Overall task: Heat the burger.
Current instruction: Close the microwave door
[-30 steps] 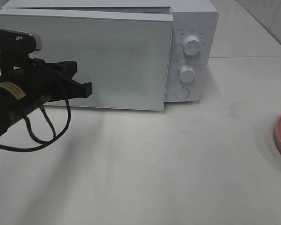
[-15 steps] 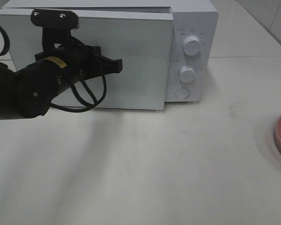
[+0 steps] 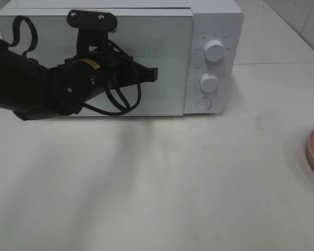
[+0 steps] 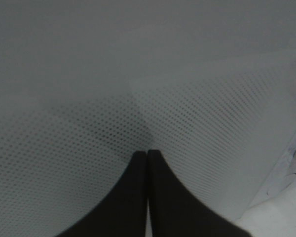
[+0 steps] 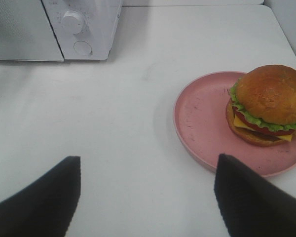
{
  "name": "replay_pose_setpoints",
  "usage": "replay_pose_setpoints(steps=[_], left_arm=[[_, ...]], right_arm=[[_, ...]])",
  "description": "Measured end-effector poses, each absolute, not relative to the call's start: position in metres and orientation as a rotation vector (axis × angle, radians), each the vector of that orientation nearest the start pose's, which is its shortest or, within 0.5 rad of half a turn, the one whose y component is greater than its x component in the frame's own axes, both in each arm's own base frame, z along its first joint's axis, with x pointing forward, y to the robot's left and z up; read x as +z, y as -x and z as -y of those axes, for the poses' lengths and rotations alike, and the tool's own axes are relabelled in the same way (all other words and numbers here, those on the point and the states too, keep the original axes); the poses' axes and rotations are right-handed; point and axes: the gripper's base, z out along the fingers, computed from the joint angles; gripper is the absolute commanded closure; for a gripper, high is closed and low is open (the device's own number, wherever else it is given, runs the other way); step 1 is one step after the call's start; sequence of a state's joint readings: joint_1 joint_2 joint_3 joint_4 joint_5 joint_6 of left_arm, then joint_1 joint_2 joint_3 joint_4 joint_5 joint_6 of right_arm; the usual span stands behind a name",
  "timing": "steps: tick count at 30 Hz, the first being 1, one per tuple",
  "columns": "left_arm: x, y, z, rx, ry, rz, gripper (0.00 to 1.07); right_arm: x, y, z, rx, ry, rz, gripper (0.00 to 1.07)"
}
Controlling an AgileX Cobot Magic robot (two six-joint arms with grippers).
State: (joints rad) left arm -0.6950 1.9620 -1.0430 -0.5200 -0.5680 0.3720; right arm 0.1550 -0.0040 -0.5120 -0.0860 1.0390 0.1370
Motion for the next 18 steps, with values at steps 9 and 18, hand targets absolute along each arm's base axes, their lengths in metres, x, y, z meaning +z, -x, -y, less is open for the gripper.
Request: replay_pose_setpoints(steps=[9, 18], left_arm=[[0.176, -0.340, 0.259, -0.266, -0.449, -1.893, 1.07], [0.201, -0.330, 0.251, -0.316, -0.455, -1.927, 1.07]], right_arm=[[0.283, 0.005, 0.008, 0.086, 0.014, -2.005, 0.33], [0.283, 0.005, 0.008, 0.086, 0.014, -2.005, 0.33]])
